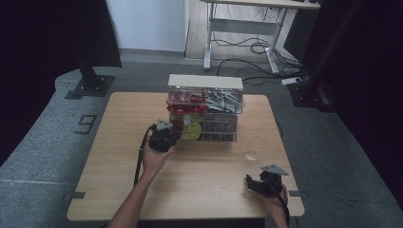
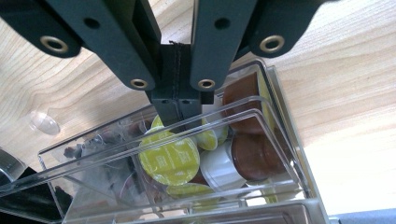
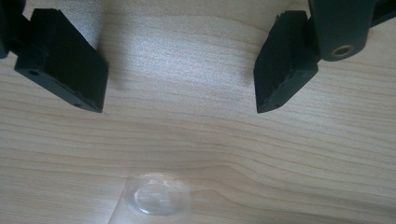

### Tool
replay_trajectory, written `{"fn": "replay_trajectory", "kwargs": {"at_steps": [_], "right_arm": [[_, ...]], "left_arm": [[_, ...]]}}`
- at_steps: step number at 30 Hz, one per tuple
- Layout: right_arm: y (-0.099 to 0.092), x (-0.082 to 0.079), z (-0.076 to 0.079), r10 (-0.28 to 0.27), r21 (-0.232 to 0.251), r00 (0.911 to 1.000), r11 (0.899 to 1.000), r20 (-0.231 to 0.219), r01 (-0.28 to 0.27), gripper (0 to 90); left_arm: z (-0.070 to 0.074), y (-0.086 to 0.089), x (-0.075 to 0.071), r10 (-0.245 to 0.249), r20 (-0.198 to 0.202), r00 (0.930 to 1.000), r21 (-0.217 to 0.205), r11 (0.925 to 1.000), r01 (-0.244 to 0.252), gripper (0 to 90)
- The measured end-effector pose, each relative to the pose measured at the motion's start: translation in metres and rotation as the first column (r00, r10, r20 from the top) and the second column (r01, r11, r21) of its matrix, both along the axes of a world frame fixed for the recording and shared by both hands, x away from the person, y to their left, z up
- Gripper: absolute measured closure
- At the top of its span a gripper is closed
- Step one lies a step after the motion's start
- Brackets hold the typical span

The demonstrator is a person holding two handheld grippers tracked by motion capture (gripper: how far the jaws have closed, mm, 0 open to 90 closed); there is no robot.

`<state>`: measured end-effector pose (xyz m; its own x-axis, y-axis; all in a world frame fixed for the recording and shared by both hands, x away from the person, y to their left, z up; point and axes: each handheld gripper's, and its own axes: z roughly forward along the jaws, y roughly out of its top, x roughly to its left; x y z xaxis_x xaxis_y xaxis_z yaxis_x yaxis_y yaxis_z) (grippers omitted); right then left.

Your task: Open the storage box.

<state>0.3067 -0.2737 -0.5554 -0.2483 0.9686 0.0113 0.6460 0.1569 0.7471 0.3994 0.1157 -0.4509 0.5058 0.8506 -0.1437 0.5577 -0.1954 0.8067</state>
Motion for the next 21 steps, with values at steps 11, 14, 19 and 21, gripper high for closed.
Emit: {"fn": "replay_trajectory", "kwargs": {"at_steps": [11,14,19,21], "right_arm": [[0.0,0.0,0.0,0.001,-0.001,1.0,1.0,0.0,-0.001,18.3],[0.0,0.0,0.0,0.002,-0.002,1.0,1.0,0.001,-0.002,18.3],[0.0,0.0,0.0,0.001,-0.002,1.0,1.0,0.001,-0.001,18.2],[0.0,0.0,0.0,0.0,-0.001,1.0,1.0,0.0,0.0,18.2]], "left_arm": [[0.009,-0.002,0.004,0.001,0.009,1.0,0.0,1.0,-0.001,90.0],[0.01,-0.002,0.005,-0.002,0.008,1.0,0.001,1.0,0.002,90.0],[0.016,-0.004,0.007,-0.001,0.019,0.9998,-0.007,1.0,0.002,90.0],[0.02,-0.003,0.008,0.001,0.019,0.9998,-0.013,0.9999,0.0,90.0]]}}
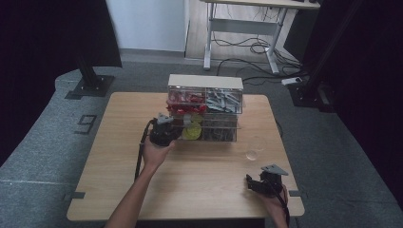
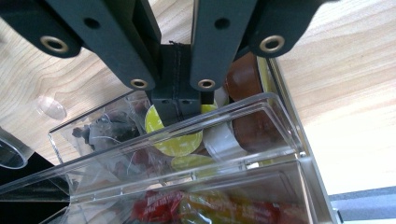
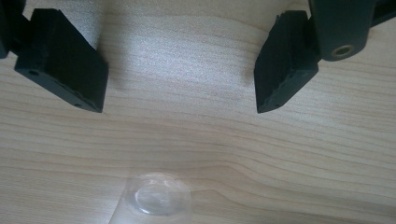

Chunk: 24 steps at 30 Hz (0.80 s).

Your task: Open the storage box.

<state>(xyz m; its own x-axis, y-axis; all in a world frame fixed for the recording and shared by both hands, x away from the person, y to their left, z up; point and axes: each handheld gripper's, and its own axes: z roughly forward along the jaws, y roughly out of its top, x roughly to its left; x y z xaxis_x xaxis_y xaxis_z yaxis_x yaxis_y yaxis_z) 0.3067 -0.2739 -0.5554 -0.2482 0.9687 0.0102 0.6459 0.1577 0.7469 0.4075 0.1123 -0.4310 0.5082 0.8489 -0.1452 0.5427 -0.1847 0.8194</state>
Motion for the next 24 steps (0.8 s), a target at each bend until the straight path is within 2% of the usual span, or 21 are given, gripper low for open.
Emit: {"fn": "replay_trajectory", "kwargs": {"at_steps": [13,24], "right_arm": [[0.0,0.0,0.0,-0.008,-0.001,1.0,1.0,0.0,0.008,17.9],[0.0,0.0,0.0,-0.011,-0.001,0.9999,1.0,0.0,0.011,17.9]], "left_arm": [[0.014,-0.001,0.006,0.007,0.016,0.9999,0.006,1.0,-0.007,90.0],[0.023,0.0,0.013,0.018,0.006,0.9998,-0.001,0.9998,-0.018,90.0]]}}
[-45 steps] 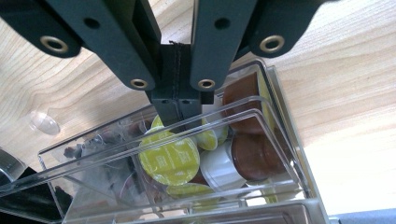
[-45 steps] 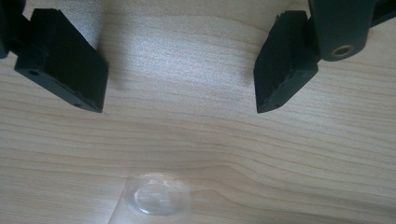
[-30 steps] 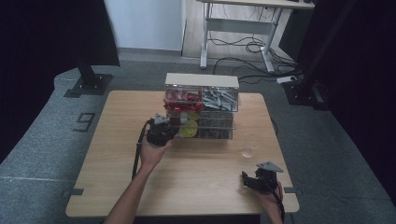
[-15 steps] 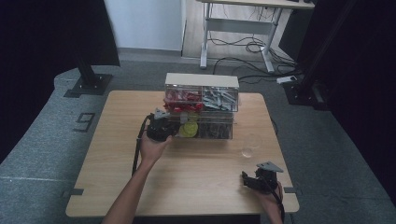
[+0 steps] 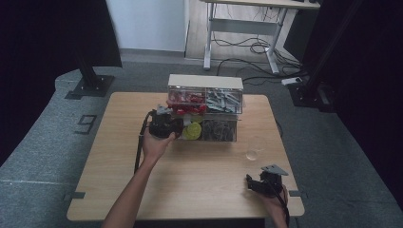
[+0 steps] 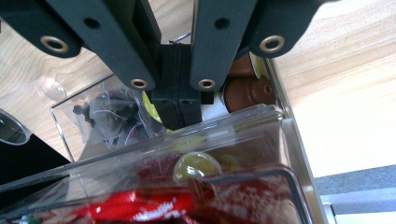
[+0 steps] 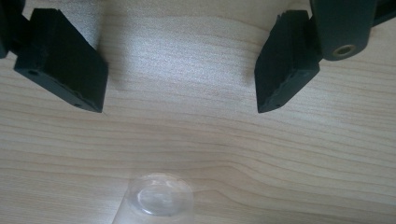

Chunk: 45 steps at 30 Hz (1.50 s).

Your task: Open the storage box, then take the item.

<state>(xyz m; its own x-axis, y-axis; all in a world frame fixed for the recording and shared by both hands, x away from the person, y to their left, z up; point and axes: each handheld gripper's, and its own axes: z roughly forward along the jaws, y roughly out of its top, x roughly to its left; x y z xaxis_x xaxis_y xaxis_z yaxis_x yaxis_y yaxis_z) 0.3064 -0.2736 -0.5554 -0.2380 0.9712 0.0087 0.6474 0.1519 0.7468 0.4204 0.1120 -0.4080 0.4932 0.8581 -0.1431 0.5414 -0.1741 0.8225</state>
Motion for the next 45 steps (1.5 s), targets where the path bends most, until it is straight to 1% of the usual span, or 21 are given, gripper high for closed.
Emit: {"fn": "replay_trajectory", "kwargs": {"at_steps": [5,20,22,25,28,30,31,33,34,35,37,38,39,40,41,42,43,44,45], "right_arm": [[0.0,0.0,0.0,0.0,-0.001,1.0,1.0,0.001,0.0,17.9],[0.0,0.0,0.0,0.0,-0.001,1.0,1.0,0.001,0.0,18.2],[0.0,-0.001,0.0,0.001,-0.001,1.0,1.0,0.006,-0.001,20.6],[0.0,-0.001,0.0,-0.003,-0.005,0.9999,1.0,0.012,0.004,21.9],[-0.001,-0.002,0.001,-0.017,-0.003,0.9997,1.0,0.018,0.017,24.4],[0.0,-0.004,0.003,-0.013,0.003,0.9993,1.0,0.035,0.013,25.7],[0.0,-0.004,0.003,-0.013,0.003,0.9993,1.0,0.035,0.013,25.7],[0.004,-0.006,0.01,-0.002,0.024,0.9981,1.0,0.061,0.001,27.7],[0.006,-0.007,0.013,0.002,0.026,0.9975,1.0,0.071,-0.004,28.7],[0.006,-0.007,0.013,0.002,0.026,0.9975,1.0,0.071,-0.004,28.7],[0.01,-0.011,0.021,0.018,0.041,0.9948,0.999,0.101,-0.023,31.2],[0.01,-0.011,0.021,0.018,0.041,0.9948,0.999,0.101,-0.023,31.2],[0.011,-0.012,0.024,0.024,0.045,0.9935,0.999,0.111,-0.029,32.0],[0.012,-0.012,0.03,0.026,0.061,0.991,0.998,0.131,-0.035,34.4],[0.012,-0.012,0.03,0.026,0.061,0.991,0.998,0.131,-0.035,34.4],[0.013,-0.013,0.036,0.036,0.086,0.9882,0.995,0.149,-0.049,36.8],[0.014,-0.012,0.039,0.037,0.1,0.9871,0.994,0.156,-0.053,37.7],[0.014,-0.012,0.039,0.037,0.1,0.9871,0.994,0.156,-0.053,37.7],[0.015,-0.012,0.042,0.038,0.11,0.9861,0.992,0.162,-0.056,38.6]], "left_arm": [[0.004,-0.002,0.001,-0.001,0.005,1.0,0.005,1.0,0.001,90.0],[0.003,-0.005,0.0,-0.012,0.002,0.9999,0.008,0.9999,0.012,90.0],[0.003,-0.006,0.0,-0.014,0.004,0.9999,0.007,0.9999,0.014,90.0],[0.004,-0.006,-0.001,-0.019,0.006,0.9998,0.008,0.9998,0.019,90.0],[0.004,-0.005,-0.001,-0.023,0.005,0.9997,0.007,0.9997,0.023,90.0],[0.003,-0.005,0.0,-0.026,0.006,0.9996,0.006,0.9996,0.026,90.0],[0.003,-0.005,0.0,-0.026,0.006,0.9996,0.006,0.9996,0.026,90.0],[0.002,-0.004,0.0,-0.031,0.008,0.9995,0.0,0.9995,0.031,90.0],[0.002,-0.004,0.0,-0.033,0.008,0.9994,0.001,0.9995,0.033,90.0],[0.002,-0.004,0.0,-0.033,0.008,0.9994,0.001,0.9995,0.033,90.0],[0.002,-0.004,0.001,-0.034,0.013,0.9993,-0.003,0.9994,0.034,90.0],[0.002,-0.004,0.001,-0.035,0.012,0.9993,-0.007,0.9994,0.035,90.0],[0.001,-0.005,0.002,-0.038,0.012,0.9992,-0.01,0.9992,0.038,90.0],[0.001,-0.005,0.003,-0.039,0.013,0.9992,-0.01,0.9992,0.039,90.0],[0.0,-0.005,0.003,-0.041,0.011,0.9991,-0.009,0.9991,0.041,90.0],[0.0,-0.006,0.003,-0.044,0.014,0.9989,-0.013,0.9989,0.044,90.0],[0.0,-0.006,0.003,-0.047,0.015,0.9988,-0.012,0.9988,0.047,90.0],[0.0,-0.006,0.003,-0.047,0.015,0.9988,-0.012,0.9988,0.047,90.0],[0.0,-0.006,0.002,-0.049,0.016,0.9987,-0.008,0.9988,0.049,90.0]]}}
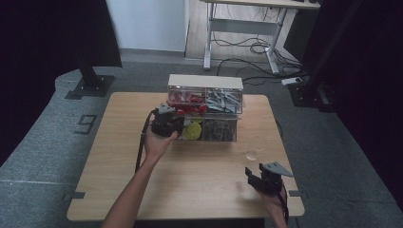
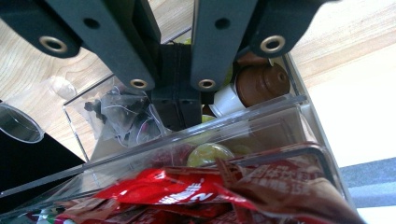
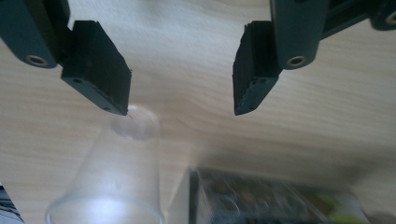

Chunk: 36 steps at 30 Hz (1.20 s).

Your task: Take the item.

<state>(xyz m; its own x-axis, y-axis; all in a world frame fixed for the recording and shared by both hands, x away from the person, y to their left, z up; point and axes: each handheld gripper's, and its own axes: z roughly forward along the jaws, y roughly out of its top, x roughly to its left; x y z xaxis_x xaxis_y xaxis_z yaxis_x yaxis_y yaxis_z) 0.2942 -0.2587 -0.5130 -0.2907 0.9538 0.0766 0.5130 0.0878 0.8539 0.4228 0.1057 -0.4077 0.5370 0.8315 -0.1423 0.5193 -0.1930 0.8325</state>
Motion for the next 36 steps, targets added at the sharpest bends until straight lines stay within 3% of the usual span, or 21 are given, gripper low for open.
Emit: {"fn": "replay_trajectory", "kwargs": {"at_steps": [8,10,15,23,36], "right_arm": [[0.015,0.009,0.021,0.033,0.016,0.9981,0.999,0.052,-0.033,45.8],[0.021,0.014,0.027,0.059,0.048,0.9965,0.997,0.059,-0.062,48.4],[0.033,0.024,0.036,0.096,0.044,0.9917,0.994,0.085,-0.1,51.8],[0.049,0.041,0.041,0.141,0.016,0.9866,0.99,0.081,-0.143,54.5],[0.058,0.057,0.045,0.146,0.018,0.9862,0.989,0.078,-0.148,58.2]], "left_arm": [[0.001,0.0,-0.001,-0.001,0.0,1.0,0.001,1.0,0.001,90.0],[0.001,0.0,0.0,0.001,-0.003,1.0,0.0,1.0,-0.001,90.0],[0.0,0.0,0.001,0.003,-0.007,1.0,0.0,1.0,-0.003,90.0],[0.001,-0.002,0.001,-0.004,-0.01,0.9999,0.002,1.0,0.004,90.0],[0.0,-0.005,0.001,-0.009,-0.009,0.9999,0.005,0.9999,0.009,90.0]]}}
